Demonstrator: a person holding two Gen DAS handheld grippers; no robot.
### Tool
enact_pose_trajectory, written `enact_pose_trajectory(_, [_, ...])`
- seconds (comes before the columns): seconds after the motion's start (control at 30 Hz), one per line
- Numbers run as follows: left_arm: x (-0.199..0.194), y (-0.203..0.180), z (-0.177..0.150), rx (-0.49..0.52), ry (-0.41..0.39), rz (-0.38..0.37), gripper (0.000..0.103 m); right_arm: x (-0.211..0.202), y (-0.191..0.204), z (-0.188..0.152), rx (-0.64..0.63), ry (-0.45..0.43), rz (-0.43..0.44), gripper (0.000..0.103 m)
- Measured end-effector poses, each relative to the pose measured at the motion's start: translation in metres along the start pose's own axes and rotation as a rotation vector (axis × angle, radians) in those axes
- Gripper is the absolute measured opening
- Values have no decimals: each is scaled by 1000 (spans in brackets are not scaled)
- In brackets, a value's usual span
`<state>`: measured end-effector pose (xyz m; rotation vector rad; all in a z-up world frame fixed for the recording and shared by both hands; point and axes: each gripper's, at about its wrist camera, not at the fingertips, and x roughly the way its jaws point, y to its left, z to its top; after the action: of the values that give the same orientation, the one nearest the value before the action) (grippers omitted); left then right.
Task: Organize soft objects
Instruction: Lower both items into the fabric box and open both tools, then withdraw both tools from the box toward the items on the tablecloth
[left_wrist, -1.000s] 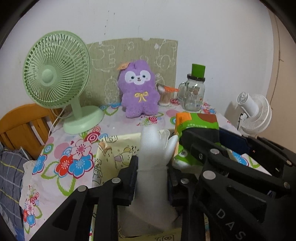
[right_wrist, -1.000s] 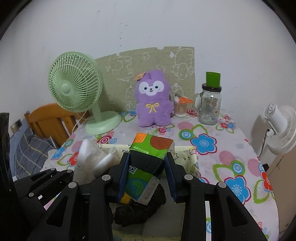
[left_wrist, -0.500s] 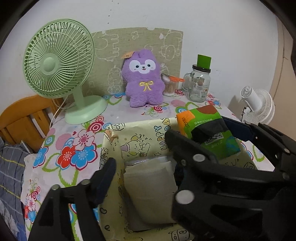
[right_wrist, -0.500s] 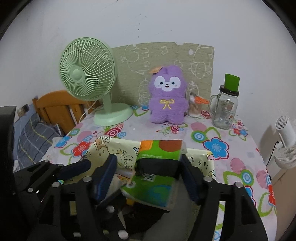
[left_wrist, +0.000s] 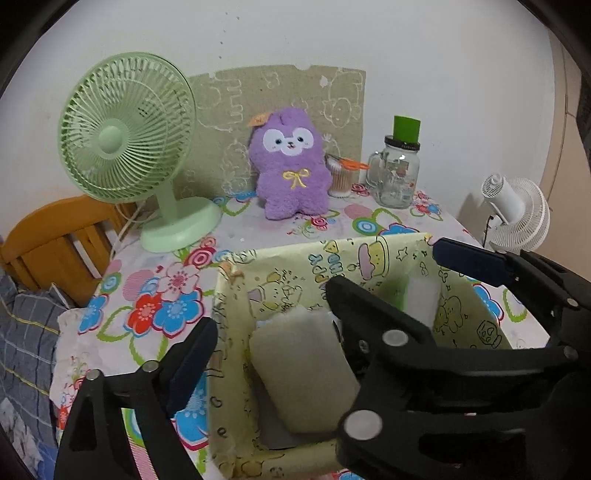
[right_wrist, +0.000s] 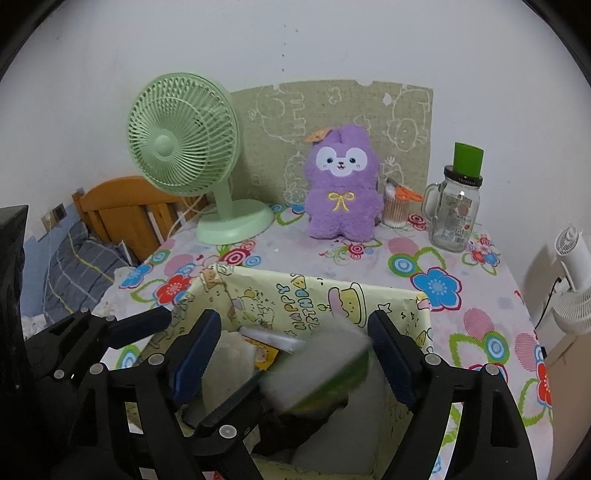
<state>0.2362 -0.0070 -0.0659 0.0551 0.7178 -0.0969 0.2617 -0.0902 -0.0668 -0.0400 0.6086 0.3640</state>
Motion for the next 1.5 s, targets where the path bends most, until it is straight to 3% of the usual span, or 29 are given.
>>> enact_pose_trajectory(0.4, [-28, -9, -4, -1, -43, 0, 96, -35, 2, -1, 3, -38, -6, 87])
enact_pose_trajectory(0.6, [-46, -14, -5, -4, -69, 12, 103, -54, -1, -4, 26, -48, 4, 90])
enact_pose_trajectory(1.03, [-81, -21, -22, -49, -112, 0, 103, -95, -6, -18, 50, -58, -53, 90])
enact_pose_trajectory(1.5, [-117, -39, -51, -51, -141, 5, 103, -140, -1, -44, -5, -83, -75, 90])
